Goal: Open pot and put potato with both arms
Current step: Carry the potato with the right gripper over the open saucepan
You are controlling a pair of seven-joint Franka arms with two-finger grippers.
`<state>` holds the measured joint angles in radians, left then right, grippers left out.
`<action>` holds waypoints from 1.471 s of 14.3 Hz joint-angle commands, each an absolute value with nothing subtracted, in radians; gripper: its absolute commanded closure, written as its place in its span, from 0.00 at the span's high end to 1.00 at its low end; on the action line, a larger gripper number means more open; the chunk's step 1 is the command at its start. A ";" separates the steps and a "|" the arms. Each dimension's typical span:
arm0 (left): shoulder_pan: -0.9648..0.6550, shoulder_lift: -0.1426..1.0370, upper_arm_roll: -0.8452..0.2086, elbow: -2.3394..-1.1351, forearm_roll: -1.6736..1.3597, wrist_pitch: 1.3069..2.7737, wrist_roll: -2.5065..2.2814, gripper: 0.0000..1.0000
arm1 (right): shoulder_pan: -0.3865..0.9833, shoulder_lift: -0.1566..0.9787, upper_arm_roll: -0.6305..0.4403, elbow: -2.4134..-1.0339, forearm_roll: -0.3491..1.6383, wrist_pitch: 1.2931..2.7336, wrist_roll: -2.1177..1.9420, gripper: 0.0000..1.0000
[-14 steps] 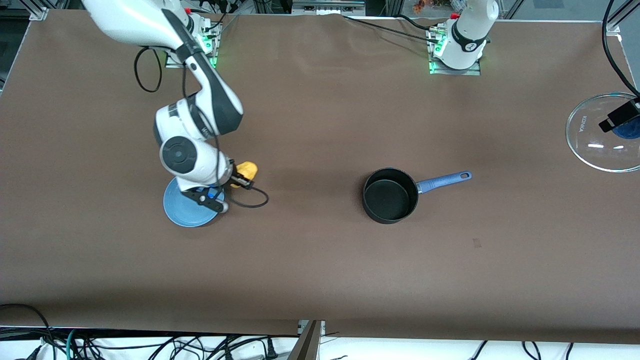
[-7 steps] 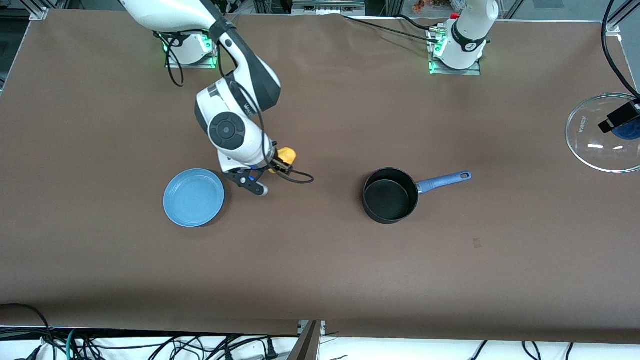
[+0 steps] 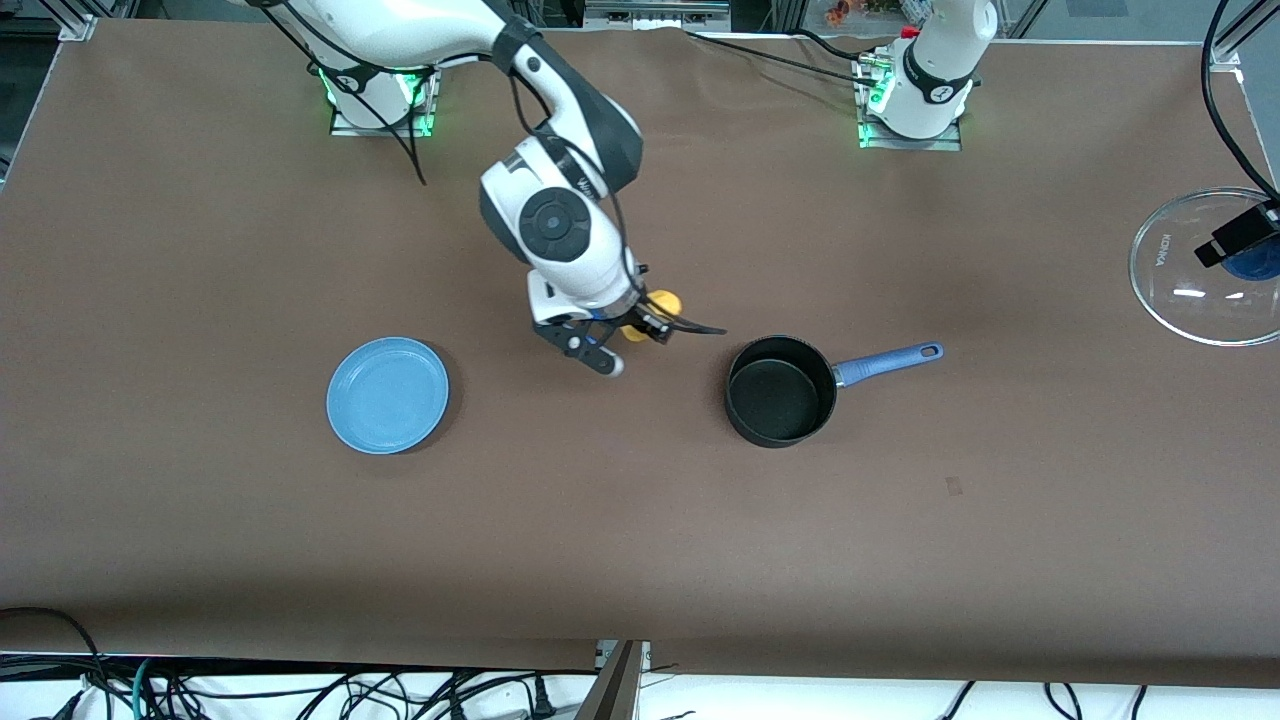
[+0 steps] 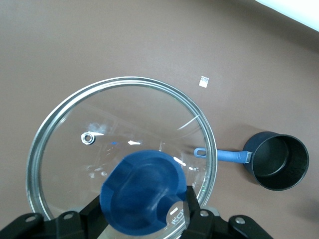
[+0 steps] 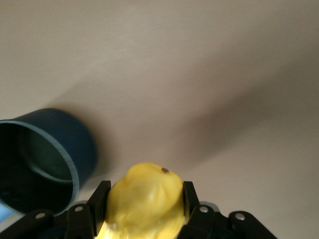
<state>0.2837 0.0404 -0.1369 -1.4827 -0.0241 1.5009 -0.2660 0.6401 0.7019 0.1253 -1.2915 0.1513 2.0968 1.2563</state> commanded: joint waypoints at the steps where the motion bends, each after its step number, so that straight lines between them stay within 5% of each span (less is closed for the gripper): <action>1: 0.276 0.018 -0.121 -1.500 -0.052 1.519 -0.242 0.26 | 0.672 0.758 0.117 -1.221 0.161 2.161 1.293 0.34; 9: 0.278 0.044 -0.104 -1.500 -0.052 1.529 -0.241 0.26 | 0.756 0.845 0.114 -1.161 0.153 2.281 1.364 0.34; 21: 0.285 0.210 -0.072 -1.650 -0.051 1.869 -0.212 0.26 | 0.802 0.997 0.078 -1.040 0.147 2.607 1.381 0.34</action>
<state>0.2844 0.1863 -0.0903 -1.6279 -0.0242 1.8117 -0.2619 0.7918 0.9423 0.1051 -1.1059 0.1505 2.5376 1.3841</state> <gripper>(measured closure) 0.396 0.370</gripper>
